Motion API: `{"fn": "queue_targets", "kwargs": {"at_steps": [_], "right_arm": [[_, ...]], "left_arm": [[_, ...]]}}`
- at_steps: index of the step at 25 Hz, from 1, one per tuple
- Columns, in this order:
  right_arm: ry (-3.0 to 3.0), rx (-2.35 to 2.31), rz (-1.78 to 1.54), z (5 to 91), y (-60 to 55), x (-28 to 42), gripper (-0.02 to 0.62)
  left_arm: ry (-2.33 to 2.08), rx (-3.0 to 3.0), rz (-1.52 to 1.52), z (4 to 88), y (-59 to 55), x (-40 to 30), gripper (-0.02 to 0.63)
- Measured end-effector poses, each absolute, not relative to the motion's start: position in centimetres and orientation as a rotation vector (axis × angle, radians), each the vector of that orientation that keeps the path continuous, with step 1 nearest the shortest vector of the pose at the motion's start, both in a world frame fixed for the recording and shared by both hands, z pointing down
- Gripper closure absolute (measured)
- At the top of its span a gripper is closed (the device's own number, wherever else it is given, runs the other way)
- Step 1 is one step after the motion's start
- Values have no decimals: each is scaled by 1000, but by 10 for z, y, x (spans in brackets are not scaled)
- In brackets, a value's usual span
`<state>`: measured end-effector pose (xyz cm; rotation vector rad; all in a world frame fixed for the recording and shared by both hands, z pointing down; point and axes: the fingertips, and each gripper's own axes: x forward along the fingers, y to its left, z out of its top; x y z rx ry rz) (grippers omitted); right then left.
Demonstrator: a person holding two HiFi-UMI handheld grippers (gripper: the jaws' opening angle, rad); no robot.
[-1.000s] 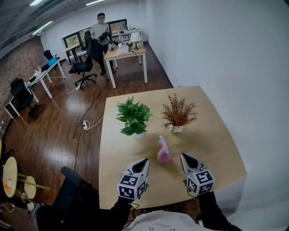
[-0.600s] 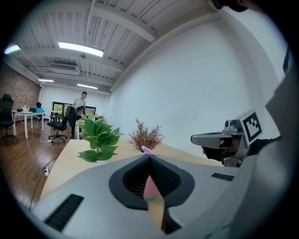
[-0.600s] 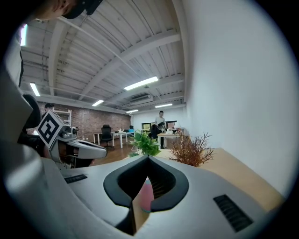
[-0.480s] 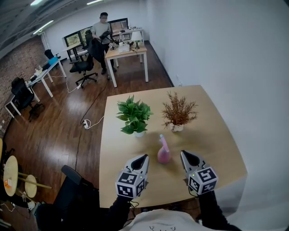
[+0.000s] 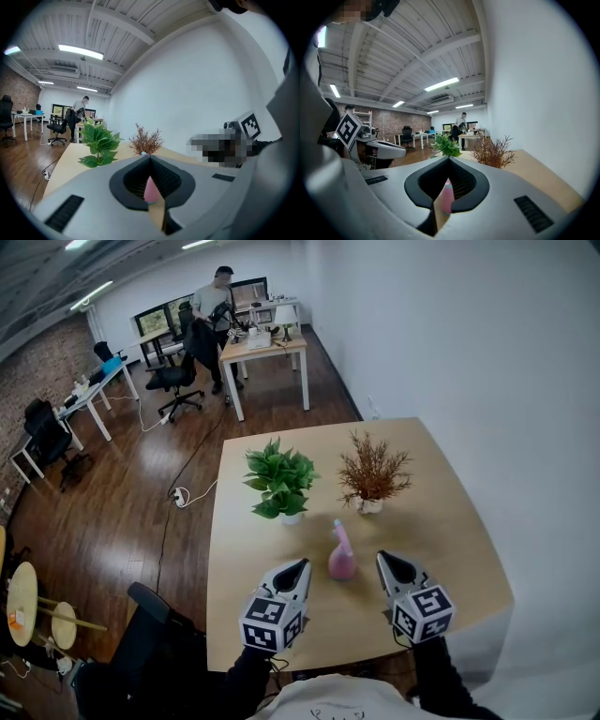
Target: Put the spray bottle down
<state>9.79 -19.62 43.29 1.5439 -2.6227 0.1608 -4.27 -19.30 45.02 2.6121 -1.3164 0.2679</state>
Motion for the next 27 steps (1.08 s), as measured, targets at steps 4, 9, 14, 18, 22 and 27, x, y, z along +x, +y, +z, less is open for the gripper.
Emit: {"fn": "queue_targets", "kwargs": {"at_steps": [4,9,14,18,22,27], "right_arm": [[-2631,1525,158,432,-197,94,617],[-2634,1522,162,432,-196,95,617],[-2633,1521,162,431,-195,95,617],[-2635,1517,161,433,-194,95,617],[-2637,1512,163,433,-194,95,617],[-2634,1517,171,432,-194,97,617]], "left_arm": [[-1317,2611,268,449,-194,-43,604],[-1318,2610,270,449,-193,-44,604],[-1318,2614,265,446,-192,-43,604],[-1319,2616,263,447,-191,-43,604],[-1322,2613,263,447,-190,-43,604],[-1318,2613,264,445,-189,-42,604]]}}
